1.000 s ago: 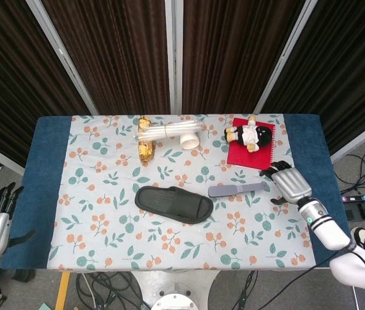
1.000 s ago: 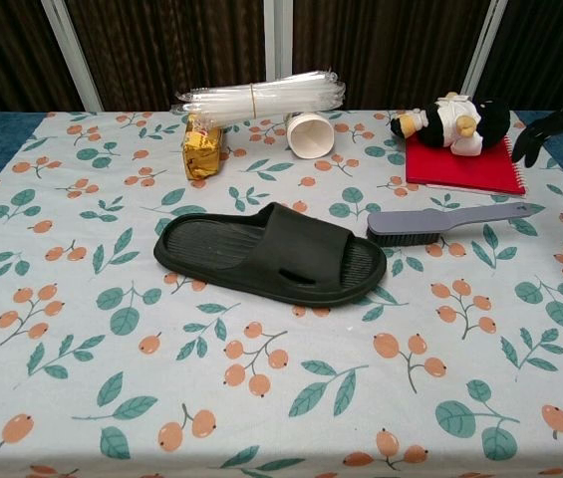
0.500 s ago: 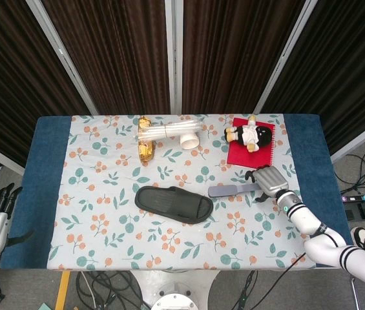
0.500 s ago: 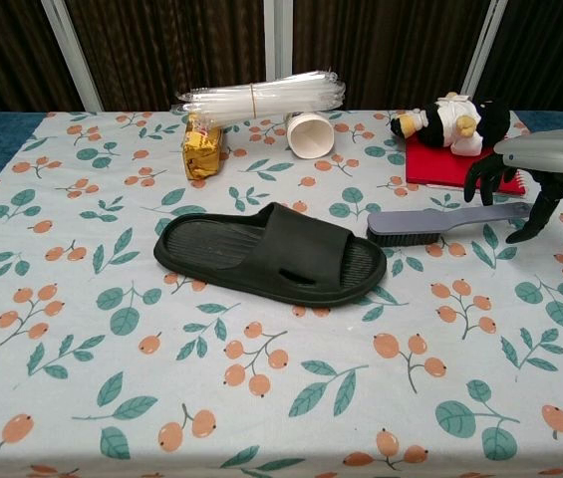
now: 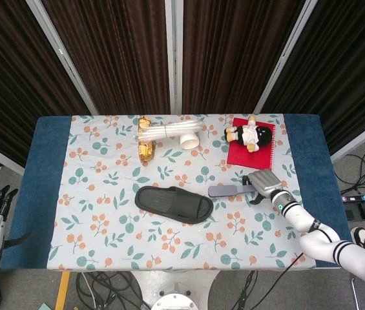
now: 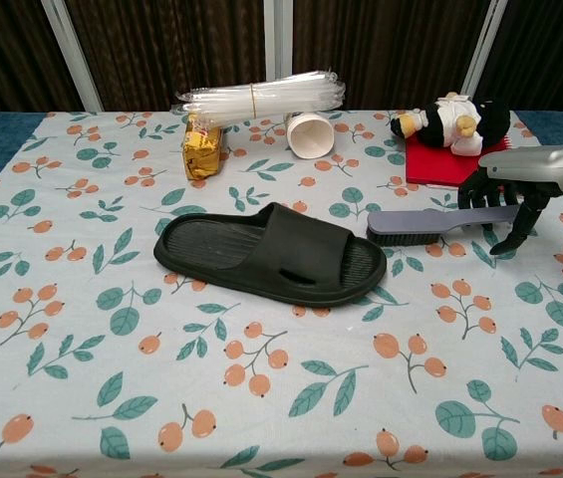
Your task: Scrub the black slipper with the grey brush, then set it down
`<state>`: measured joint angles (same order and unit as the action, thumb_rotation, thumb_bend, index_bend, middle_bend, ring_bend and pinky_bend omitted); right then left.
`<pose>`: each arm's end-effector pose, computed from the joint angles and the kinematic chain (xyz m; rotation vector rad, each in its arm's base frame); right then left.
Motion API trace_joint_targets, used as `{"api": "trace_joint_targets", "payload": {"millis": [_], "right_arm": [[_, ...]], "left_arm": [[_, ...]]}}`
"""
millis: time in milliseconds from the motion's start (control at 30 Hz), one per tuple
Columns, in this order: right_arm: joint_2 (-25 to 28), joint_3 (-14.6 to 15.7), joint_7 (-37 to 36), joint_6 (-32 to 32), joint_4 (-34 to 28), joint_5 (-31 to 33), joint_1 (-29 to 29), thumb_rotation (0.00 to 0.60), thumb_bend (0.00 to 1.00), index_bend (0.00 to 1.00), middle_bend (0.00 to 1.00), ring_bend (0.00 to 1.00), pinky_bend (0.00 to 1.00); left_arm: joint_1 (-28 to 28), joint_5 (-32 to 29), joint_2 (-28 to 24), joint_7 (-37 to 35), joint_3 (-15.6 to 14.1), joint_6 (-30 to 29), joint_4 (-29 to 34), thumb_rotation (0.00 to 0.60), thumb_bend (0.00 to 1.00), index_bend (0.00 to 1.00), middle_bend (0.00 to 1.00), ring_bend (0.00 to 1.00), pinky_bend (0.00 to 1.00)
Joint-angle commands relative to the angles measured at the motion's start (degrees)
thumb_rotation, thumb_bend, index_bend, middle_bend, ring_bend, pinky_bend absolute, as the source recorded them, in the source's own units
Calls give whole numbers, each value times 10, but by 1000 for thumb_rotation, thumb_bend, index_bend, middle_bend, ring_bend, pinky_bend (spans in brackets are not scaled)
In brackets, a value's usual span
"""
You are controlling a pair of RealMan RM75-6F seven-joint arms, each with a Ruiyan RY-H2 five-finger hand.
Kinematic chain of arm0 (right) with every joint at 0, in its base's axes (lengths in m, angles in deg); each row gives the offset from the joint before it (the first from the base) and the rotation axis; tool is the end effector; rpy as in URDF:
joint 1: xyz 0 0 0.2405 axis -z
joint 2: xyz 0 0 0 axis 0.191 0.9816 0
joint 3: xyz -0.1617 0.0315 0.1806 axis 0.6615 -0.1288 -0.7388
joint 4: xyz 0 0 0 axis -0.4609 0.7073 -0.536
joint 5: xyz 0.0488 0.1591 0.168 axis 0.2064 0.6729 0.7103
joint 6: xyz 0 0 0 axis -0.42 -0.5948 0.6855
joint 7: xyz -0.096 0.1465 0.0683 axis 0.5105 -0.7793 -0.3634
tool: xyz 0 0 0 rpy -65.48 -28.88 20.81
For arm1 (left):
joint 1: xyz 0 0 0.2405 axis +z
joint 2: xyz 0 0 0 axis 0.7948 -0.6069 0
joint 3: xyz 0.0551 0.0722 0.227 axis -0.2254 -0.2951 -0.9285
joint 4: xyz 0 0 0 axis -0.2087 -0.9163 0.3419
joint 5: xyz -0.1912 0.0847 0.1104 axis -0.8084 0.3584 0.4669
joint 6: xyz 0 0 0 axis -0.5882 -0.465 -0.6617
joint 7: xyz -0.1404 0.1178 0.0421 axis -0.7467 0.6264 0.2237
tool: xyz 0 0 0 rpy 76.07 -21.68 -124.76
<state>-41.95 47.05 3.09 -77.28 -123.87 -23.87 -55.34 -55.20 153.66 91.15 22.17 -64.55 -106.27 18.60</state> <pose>-0.2559 -0.4242 -0.0468 1.9897 -1.1226 0.5307 -0.3377 0.2118 0.1116 -1.2858 -0.9999 -0.8861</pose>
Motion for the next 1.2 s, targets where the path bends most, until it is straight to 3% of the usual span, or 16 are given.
{"api": "trace_joint_targets", "payload": {"millis": [33,200,400,467,567,667,833,1033,1200], "right_arm": [[-1,3,-14,9,2,-1,-5,600,52,474,539,475,507],[-3,5,-50,25,2,-3,-12,600,54,502,573,524,573],[-8,10,-97,38,1,-16,-19,600,57,583,625,634,730],[-9,11,-109,38,0,-21,-21,600,57,636,664,689,795],[-10,11,-123,30,0,-31,-24,600,63,803,761,815,917],[-10,15,-130,28,-1,-38,-27,600,140,966,862,928,996],[-6,25,-133,26,-3,-57,-37,600,474,1000,943,1000,1000],[14,30,-151,10,-19,-68,-38,600,569,1000,997,1000,1000],[55,33,-163,-45,-55,-92,-27,600,623,1000,1000,1000,1000]], "left_arm": [[1,0,0,0,0,-1,1,600,31,133,135,35,97],[3,-4,-1,2,1,-2,1,600,31,133,135,35,97],[6,-5,-1,4,2,-7,4,600,31,133,135,35,97],[7,-6,-1,4,2,-6,4,600,31,133,135,35,97],[8,-6,0,4,3,-7,4,600,30,133,135,35,97],[7,-5,3,1,5,-10,0,600,30,133,135,35,97],[1,-1,11,-6,9,-6,-12,600,29,133,135,35,97],[-29,23,19,-44,23,8,-30,600,20,133,135,35,97],[-76,67,15,-79,27,40,-40,600,43,133,135,35,105]]}}
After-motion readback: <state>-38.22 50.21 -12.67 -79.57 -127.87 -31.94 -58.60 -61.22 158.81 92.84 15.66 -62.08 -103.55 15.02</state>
